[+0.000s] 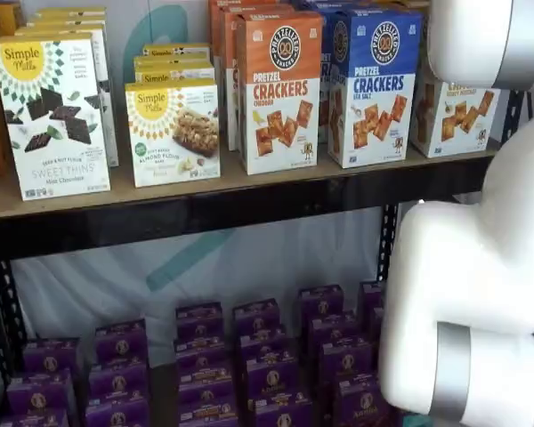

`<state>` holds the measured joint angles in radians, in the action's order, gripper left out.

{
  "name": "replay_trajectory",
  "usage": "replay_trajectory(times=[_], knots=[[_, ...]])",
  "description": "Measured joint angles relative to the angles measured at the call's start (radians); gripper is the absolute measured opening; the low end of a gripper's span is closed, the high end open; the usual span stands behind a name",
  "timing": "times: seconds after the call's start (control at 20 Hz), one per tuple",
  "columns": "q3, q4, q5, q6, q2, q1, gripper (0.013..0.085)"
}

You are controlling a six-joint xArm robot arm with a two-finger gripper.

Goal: Retrieve the yellow and white box located on the top shelf, the sixth one from the left

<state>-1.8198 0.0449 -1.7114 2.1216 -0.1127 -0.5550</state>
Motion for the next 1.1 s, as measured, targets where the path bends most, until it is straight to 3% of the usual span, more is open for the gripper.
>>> replay_trajectory(times=[0.15, 0.5, 0.65, 1.1], knots=[[0.001, 0.004, 0.001, 0.001, -0.001, -0.002, 0.069], [0.007, 0.008, 0.008, 0.002, -0.003, -0.004, 0.069], [0.007, 0.01, 0.008, 0.003, -0.003, -0.006, 0.061], [-0.03, 0.043, -0.021, 0.014, 0.012, -0.03, 0.061]])
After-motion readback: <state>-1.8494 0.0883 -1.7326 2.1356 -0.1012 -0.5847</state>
